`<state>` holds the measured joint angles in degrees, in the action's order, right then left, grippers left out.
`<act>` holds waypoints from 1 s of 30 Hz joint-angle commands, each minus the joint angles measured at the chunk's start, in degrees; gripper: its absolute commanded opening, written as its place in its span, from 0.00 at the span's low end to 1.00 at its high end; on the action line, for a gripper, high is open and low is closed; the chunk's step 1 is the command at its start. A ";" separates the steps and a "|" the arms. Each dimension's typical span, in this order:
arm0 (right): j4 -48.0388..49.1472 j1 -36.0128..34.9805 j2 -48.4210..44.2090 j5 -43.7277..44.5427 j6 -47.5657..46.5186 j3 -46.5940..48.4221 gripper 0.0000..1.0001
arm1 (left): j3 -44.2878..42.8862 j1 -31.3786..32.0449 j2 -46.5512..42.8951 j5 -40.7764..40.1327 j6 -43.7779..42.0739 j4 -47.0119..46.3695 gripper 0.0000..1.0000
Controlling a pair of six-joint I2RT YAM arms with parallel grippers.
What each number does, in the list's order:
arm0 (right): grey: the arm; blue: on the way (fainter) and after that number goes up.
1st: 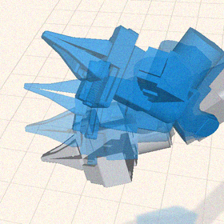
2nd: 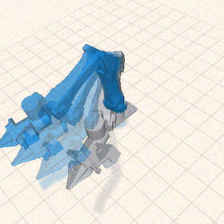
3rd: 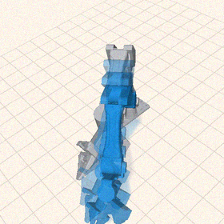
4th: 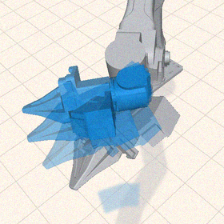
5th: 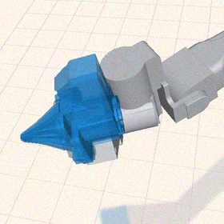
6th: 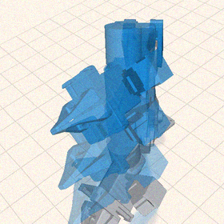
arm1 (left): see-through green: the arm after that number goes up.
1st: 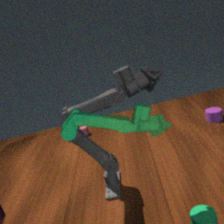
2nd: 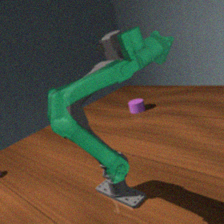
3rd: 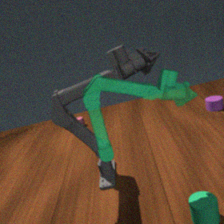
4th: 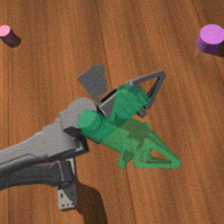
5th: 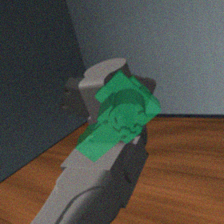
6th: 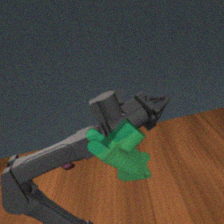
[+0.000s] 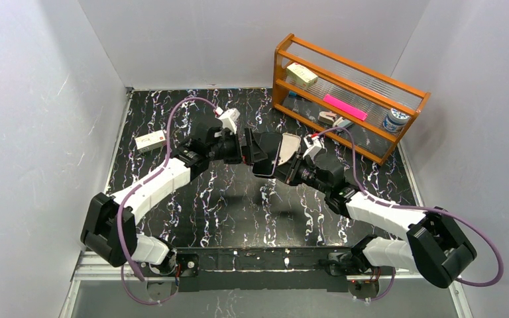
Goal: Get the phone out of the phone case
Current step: Remove the phone case from the phone.
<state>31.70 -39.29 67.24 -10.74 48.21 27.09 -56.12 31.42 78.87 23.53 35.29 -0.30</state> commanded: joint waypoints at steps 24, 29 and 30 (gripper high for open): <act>6.11 -2.99 3.11 3.81 0.67 2.64 0.01 | -7.07 11.02 5.04 -19.32 -5.76 12.02 0.98; 7.09 -2.98 2.83 3.60 0.84 2.18 0.01 | -7.02 11.03 5.86 -17.83 -5.68 12.00 0.98; 7.20 -2.94 2.69 3.63 0.84 2.18 0.01 | -7.00 11.01 6.12 -17.43 -5.59 12.00 0.98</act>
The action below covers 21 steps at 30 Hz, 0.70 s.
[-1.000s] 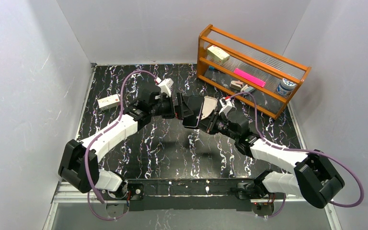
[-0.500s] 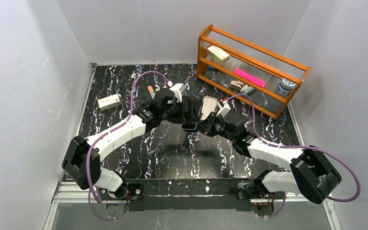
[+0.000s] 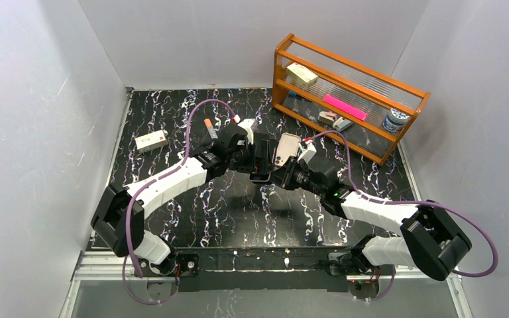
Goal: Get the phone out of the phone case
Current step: Remove the phone case from the phone.
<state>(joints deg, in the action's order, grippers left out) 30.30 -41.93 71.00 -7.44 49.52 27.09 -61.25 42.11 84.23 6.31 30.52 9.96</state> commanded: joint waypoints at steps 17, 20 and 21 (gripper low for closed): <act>8.64 -0.35 -3.23 2.65 -3.69 1.12 0.01 | -1.61 0.47 2.72 5.40 -0.12 1.98 0.55; 6.82 -0.34 -3.19 4.99 -4.39 0.97 0.01 | -1.98 0.51 1.89 4.60 -0.54 3.10 0.49; 6.40 -0.34 -3.04 6.08 -4.69 0.95 0.01 | -2.10 0.52 1.71 4.41 -0.81 3.39 0.47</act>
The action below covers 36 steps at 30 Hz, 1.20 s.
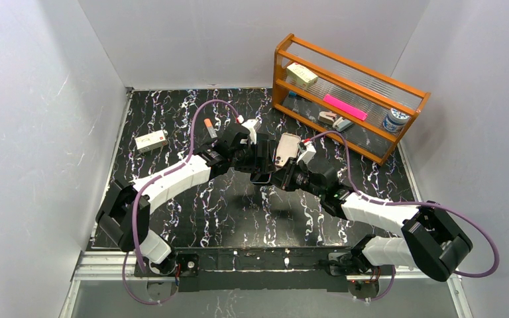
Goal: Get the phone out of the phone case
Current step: Remove the phone case from the phone.
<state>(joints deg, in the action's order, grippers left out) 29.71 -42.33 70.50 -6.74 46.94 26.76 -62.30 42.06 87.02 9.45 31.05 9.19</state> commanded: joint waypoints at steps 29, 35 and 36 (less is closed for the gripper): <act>9.79 0.15 0.87 10.12 -5.63 -1.45 0.01 | -2.52 -1.74 -2.82 0.19 0.20 9.90 0.78; 11.91 0.12 2.57 9.17 -4.16 -1.81 0.01 | -0.53 -1.38 -4.56 -2.89 2.70 9.64 0.97; 12.06 0.16 2.64 9.13 -4.14 -1.80 0.01 | -0.23 -1.26 -4.96 -3.10 3.31 9.50 0.98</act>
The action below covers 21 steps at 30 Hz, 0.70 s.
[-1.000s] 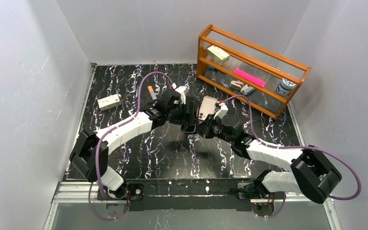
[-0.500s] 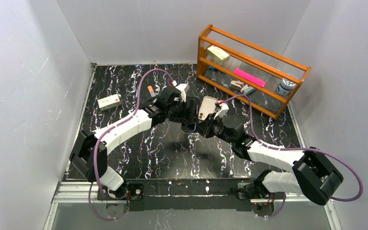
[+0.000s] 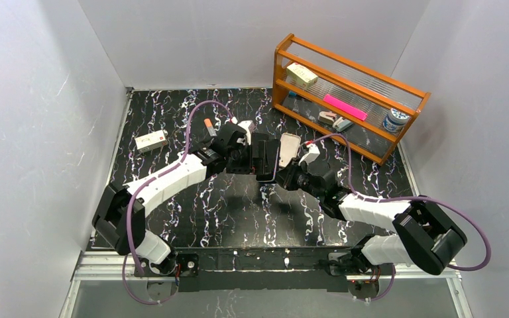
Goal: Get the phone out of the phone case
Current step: Remove the phone case from the phone.
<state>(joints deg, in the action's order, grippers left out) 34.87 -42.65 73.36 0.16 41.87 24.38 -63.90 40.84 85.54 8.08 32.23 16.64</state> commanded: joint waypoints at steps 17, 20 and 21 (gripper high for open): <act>10.31 0.46 0.02 0.78 2.63 -0.64 0.01 | 5.48 0.44 -3.05 1.79 5.61 -5.14 0.98; 10.74 0.47 0.02 0.21 2.76 -0.54 0.01 | 5.97 0.44 -2.45 3.72 6.20 -6.51 0.98; 10.74 0.49 -0.03 0.19 2.82 -0.56 0.01 | 6.10 0.50 -2.28 4.19 6.49 -7.09 0.98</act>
<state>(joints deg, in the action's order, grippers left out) 37.04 -42.11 74.26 0.89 43.88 23.49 -58.61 41.06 83.57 9.58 37.69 11.70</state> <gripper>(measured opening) 0.206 0.980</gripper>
